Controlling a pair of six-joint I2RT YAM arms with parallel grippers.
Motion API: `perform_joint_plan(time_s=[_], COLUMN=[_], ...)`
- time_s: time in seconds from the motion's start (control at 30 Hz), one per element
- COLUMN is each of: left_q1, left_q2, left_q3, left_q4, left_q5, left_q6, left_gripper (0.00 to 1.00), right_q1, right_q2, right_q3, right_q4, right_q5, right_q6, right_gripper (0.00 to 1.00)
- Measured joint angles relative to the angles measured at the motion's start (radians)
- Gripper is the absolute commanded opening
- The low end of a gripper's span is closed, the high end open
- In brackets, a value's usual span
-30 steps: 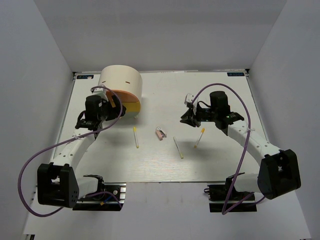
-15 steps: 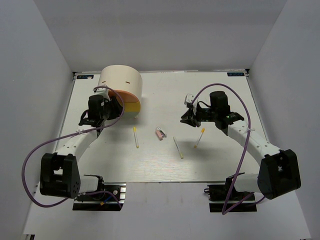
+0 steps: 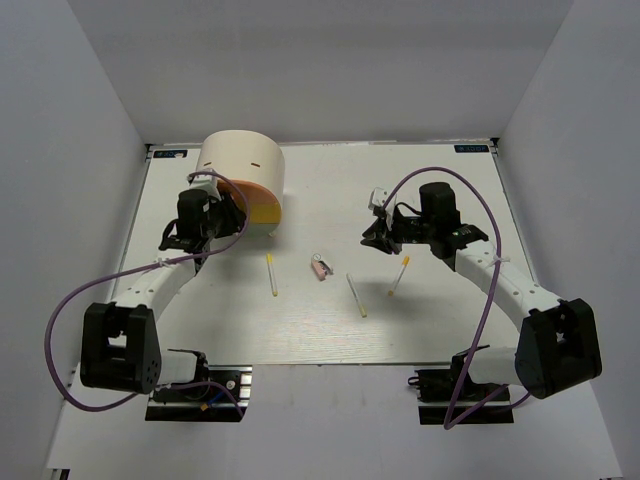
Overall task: Sort the stationery into containers
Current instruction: Open the drawer in the storage box.
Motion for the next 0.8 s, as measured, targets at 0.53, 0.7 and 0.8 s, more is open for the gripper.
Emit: perform_joint_plan(time_s=[0.53, 0.7, 0.8], left_q1=[-0.002, -0.002, -0.002], left_q2=[0.039, 0.035, 0.027], left_q3=[0.0, 0.0, -0.008], left_q4=[0.018, 0.016, 0.019], left_q5=[0.005, 0.002, 0.002], left_q6=[0.026, 0.03, 0.03], left_gripper=[0.42, 0.32, 0.31], right_q1=[0.0, 0.0, 0.0], right_q2=[-0.001, -0.001, -0.001], right_q3=[-0.018, -0.018, -0.018], right_q4=[-0.011, -0.011, -0.011], right_q5=[0.004, 0.004, 0.004], right_q6=[-0.014, -0.016, -0.016], right_gripper=[0.29, 0.29, 0.29])
